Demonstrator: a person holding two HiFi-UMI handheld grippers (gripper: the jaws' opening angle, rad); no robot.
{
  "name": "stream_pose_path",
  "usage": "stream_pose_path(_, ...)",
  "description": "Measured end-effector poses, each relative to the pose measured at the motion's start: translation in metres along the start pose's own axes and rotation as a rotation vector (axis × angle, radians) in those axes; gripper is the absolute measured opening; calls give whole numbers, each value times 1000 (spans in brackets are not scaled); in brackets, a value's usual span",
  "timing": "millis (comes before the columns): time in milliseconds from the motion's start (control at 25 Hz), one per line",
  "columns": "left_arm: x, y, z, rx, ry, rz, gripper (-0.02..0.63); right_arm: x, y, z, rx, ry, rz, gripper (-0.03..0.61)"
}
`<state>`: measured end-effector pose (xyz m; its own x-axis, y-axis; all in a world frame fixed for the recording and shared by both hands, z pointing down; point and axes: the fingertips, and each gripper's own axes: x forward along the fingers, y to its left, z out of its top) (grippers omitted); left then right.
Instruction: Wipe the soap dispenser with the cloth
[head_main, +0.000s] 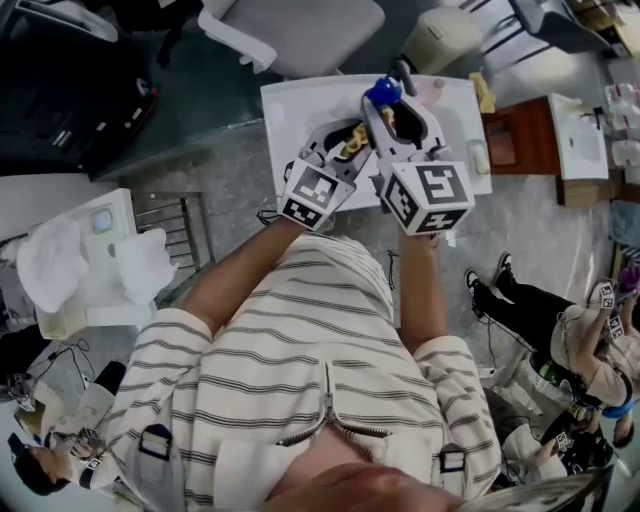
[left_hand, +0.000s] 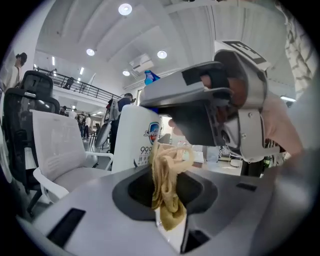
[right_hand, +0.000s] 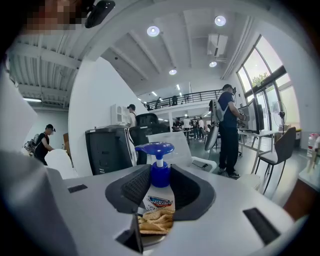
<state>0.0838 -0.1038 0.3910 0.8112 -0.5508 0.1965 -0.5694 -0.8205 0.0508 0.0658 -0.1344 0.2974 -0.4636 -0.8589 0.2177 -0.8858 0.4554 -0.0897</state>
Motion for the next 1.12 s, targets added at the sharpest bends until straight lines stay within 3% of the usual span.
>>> stream_pose_path(480,-15,5,-16,12,28,-6,94,-5,1,2,34,-14,-9,126)
stream_pose_path(1120,-38,14,-2,51,2,25,95,-5,3,3,28,-21,-16,126)
